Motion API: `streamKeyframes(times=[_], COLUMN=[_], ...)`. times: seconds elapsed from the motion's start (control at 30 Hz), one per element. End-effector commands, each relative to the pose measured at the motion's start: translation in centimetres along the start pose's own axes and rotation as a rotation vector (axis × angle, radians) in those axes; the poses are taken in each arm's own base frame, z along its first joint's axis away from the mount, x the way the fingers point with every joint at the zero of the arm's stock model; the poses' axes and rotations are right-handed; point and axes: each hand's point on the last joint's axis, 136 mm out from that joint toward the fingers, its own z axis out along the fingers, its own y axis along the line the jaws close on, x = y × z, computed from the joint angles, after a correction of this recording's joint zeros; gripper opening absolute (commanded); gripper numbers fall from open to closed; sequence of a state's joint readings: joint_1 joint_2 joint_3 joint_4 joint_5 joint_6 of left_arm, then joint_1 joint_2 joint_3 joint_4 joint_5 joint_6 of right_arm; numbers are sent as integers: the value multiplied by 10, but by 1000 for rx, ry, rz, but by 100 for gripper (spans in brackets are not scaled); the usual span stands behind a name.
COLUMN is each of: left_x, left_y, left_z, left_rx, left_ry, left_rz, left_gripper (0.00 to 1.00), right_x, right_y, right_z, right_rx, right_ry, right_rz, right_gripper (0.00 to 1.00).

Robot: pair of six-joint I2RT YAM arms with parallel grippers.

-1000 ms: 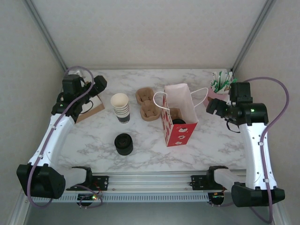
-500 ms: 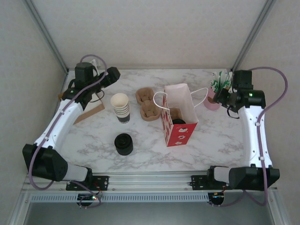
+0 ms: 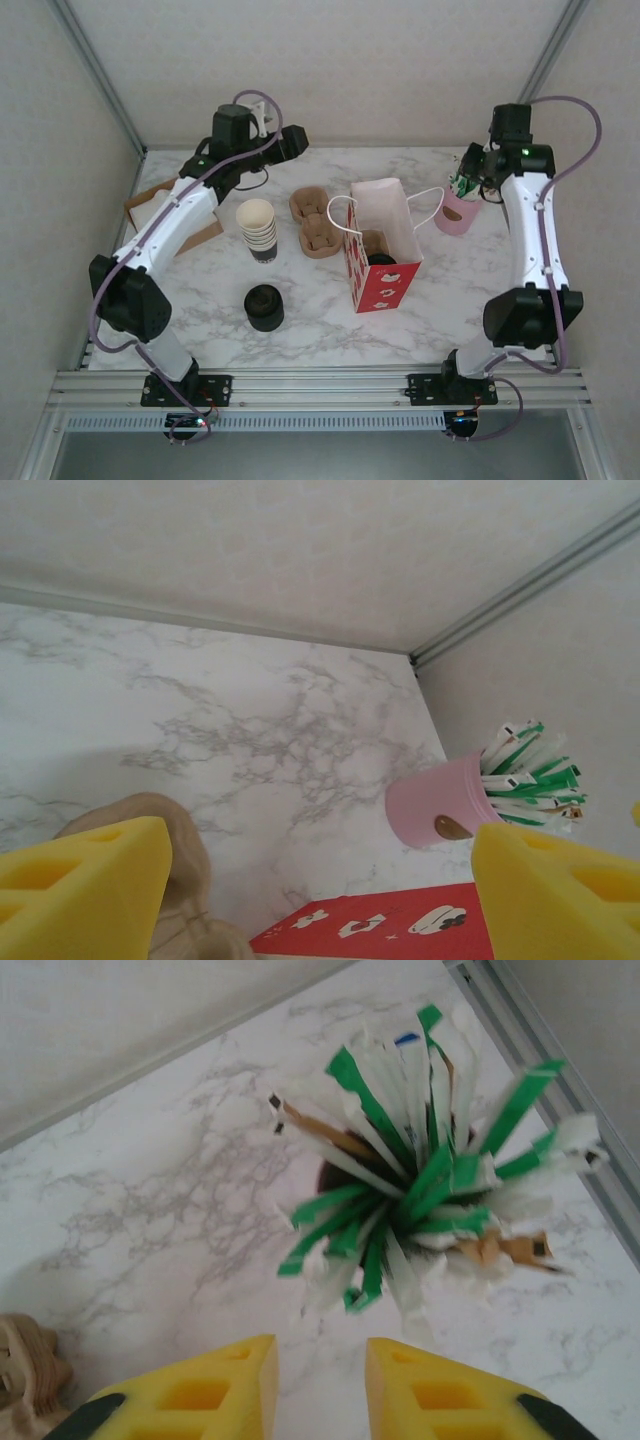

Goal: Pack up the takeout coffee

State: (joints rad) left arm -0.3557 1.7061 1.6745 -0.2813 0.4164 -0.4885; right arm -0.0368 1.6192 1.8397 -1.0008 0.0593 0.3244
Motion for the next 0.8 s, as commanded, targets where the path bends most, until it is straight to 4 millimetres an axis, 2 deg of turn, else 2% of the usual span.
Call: streamKeyframes(times=[0.0, 0.37, 0.57, 0.77], left_x=[-4, 7, 9, 10], left_y=[-17, -14, -11, -6], left_z=[6, 23, 28, 33], left_rx=[64, 73, 70, 52], left_ry=[5, 41, 49, 56], left_rz=[32, 29, 30, 37], left_gripper=[78, 77, 77, 77], right_x=[-25, -56, -61, -63], right_y=[0, -6, -7, -9], right_z=[8, 56, 78, 92], right_rx=[25, 133, 152, 157], right_ry=[-51, -39, -15, 5], right_rz=[-6, -38, -38, -32], right_gripper=[25, 24, 24, 26])
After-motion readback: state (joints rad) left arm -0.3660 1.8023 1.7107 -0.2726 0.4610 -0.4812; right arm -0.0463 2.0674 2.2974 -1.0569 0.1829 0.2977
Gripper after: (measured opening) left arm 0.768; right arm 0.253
